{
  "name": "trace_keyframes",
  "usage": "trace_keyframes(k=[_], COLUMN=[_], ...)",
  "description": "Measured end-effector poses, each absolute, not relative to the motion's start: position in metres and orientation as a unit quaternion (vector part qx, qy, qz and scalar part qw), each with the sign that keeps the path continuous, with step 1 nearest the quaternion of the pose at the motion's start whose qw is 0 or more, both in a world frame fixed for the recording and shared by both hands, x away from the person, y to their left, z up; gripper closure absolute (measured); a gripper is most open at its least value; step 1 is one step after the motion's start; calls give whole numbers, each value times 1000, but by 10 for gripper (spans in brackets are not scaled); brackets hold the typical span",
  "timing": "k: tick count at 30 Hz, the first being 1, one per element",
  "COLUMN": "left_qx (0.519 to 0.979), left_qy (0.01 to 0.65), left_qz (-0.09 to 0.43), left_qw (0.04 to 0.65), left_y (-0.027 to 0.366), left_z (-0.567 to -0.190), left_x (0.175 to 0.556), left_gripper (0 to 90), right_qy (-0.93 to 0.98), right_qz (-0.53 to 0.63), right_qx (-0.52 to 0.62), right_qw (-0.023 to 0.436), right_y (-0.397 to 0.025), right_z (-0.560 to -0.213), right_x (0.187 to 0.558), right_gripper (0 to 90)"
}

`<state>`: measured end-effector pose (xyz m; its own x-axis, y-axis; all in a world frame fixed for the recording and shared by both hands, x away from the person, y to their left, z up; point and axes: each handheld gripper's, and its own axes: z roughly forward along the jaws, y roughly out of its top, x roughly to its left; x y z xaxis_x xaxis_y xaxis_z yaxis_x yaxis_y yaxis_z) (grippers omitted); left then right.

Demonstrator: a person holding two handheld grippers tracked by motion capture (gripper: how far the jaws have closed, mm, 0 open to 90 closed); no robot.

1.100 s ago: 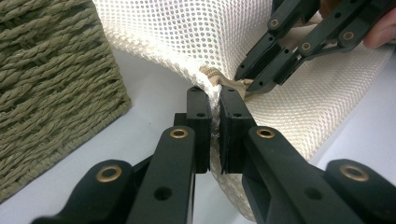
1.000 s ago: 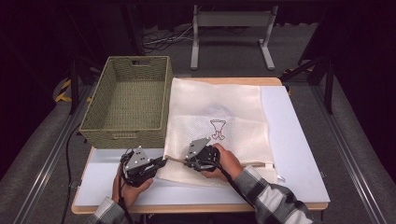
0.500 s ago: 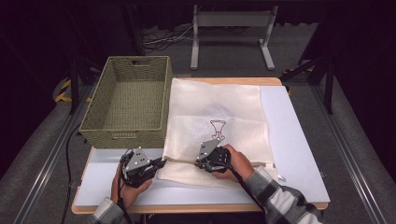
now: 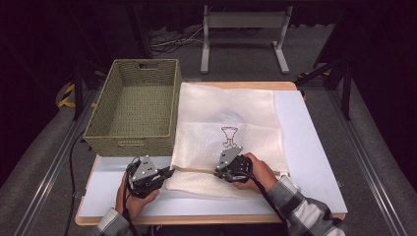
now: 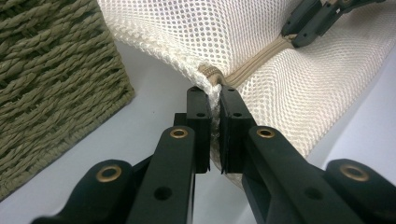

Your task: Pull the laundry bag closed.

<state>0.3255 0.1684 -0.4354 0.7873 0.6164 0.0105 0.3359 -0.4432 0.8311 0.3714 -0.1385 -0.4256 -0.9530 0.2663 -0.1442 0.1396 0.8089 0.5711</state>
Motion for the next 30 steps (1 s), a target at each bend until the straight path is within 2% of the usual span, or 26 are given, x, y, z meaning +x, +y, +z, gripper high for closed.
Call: trace_keyframes(k=[30], left_qx=[847], left_qy=[280], left_qz=[165], left_qw=[420], left_y=[167], left_z=[-437], left_x=[324], left_gripper=[850], right_qy=[945], right_qz=[274], right_qx=[134], right_qw=[118], right_y=[-190], right_z=[-423], right_x=[364], right_gripper=[826])
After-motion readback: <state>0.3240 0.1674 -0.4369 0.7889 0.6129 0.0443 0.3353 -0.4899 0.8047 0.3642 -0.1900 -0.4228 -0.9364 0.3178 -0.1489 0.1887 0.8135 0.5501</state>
